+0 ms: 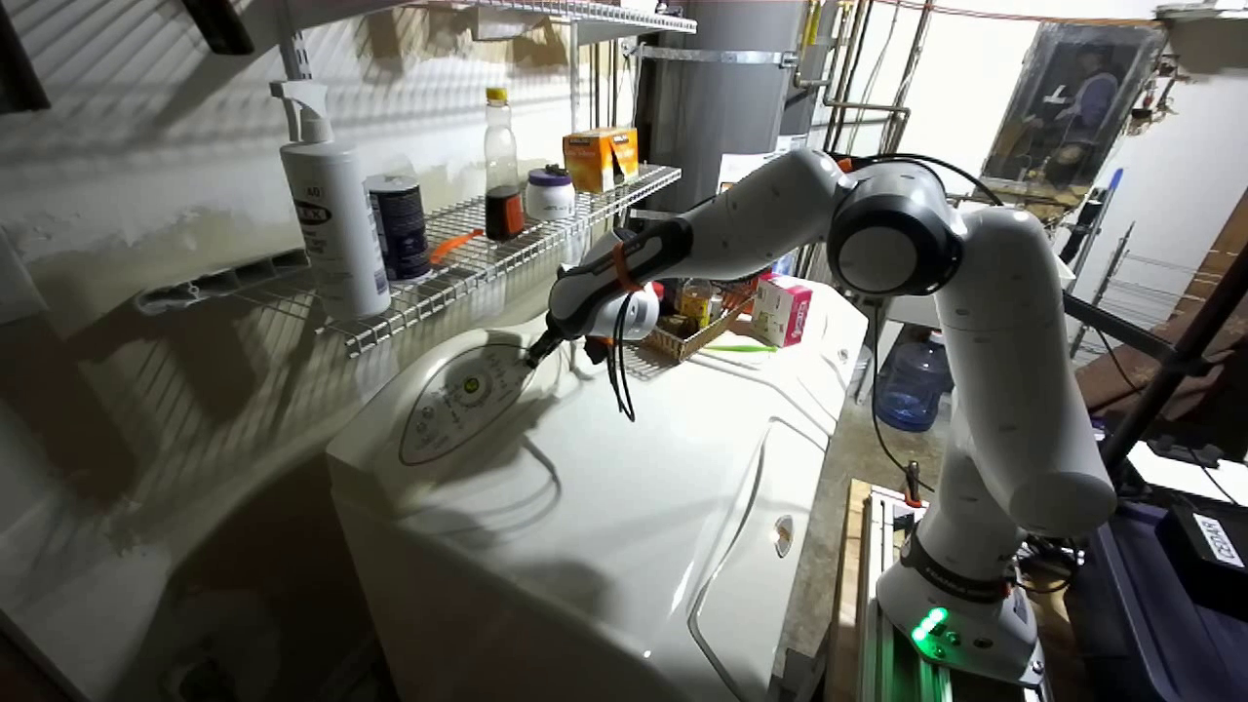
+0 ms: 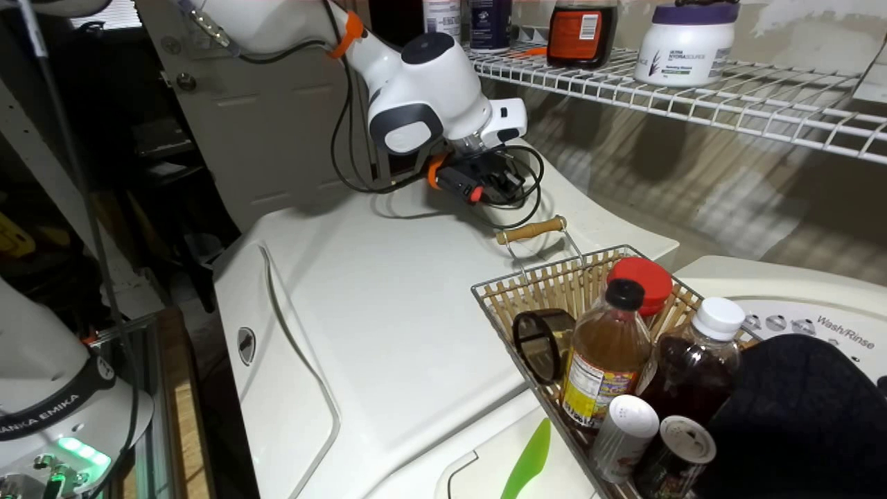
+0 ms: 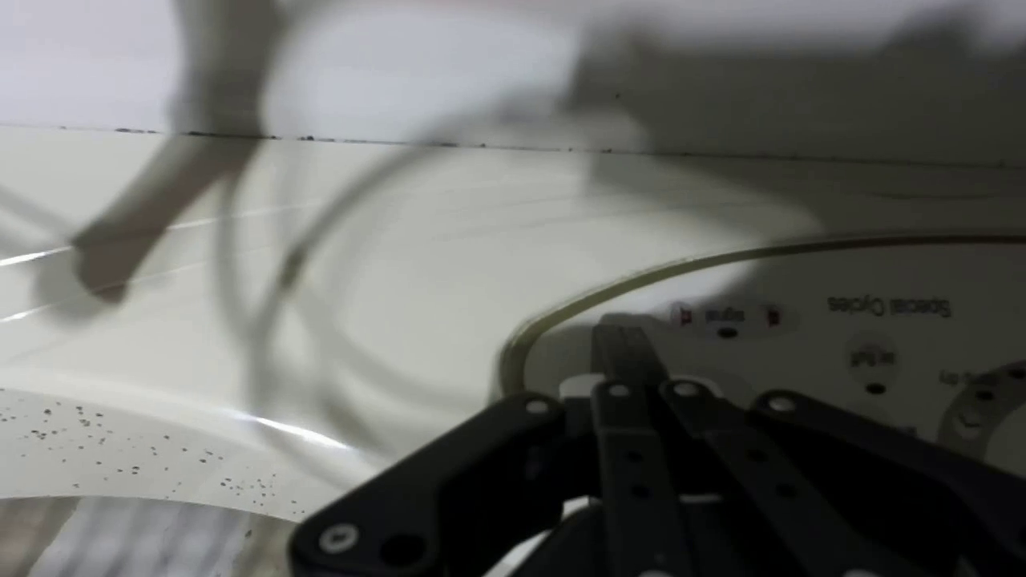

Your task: Press a button on the washing machine

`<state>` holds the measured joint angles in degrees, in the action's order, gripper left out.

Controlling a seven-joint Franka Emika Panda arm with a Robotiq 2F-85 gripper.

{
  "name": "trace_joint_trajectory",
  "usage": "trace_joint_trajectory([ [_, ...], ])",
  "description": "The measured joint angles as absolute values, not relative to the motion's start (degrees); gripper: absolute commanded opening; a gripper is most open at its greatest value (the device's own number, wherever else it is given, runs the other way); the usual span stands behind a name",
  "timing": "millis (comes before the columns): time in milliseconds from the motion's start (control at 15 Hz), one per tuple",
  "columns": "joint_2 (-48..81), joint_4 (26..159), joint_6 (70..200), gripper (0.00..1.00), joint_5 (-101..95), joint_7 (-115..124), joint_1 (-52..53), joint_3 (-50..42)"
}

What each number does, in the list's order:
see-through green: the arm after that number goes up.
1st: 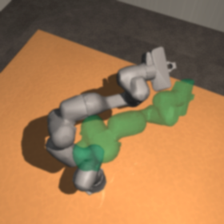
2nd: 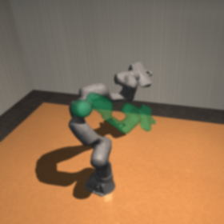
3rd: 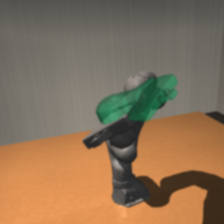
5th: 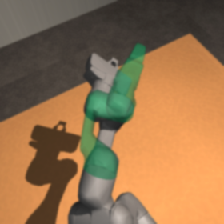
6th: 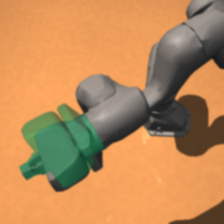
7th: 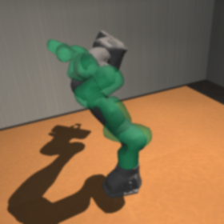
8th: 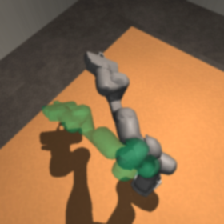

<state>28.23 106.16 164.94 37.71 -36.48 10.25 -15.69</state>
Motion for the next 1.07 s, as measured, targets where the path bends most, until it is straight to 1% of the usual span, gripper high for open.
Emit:
trace_joint_trajectory([
  [200, 28.3, 106.2, 165.2, 0.0, 32.3, -28.9, 10.4, -15.8],
  [600, 31.1, 103.9, 160.6, 0.0, 22.3, -9.7, 22.9, -29.6],
  [733, 30.9, 102.7, 158.6, 0.0, 14.8, -2.4, 20.7, -27.5],
  [1067, 29.1, 100.6, 155.1, 0.0, 9.7, 0.8, 8.1, -14.4],
])
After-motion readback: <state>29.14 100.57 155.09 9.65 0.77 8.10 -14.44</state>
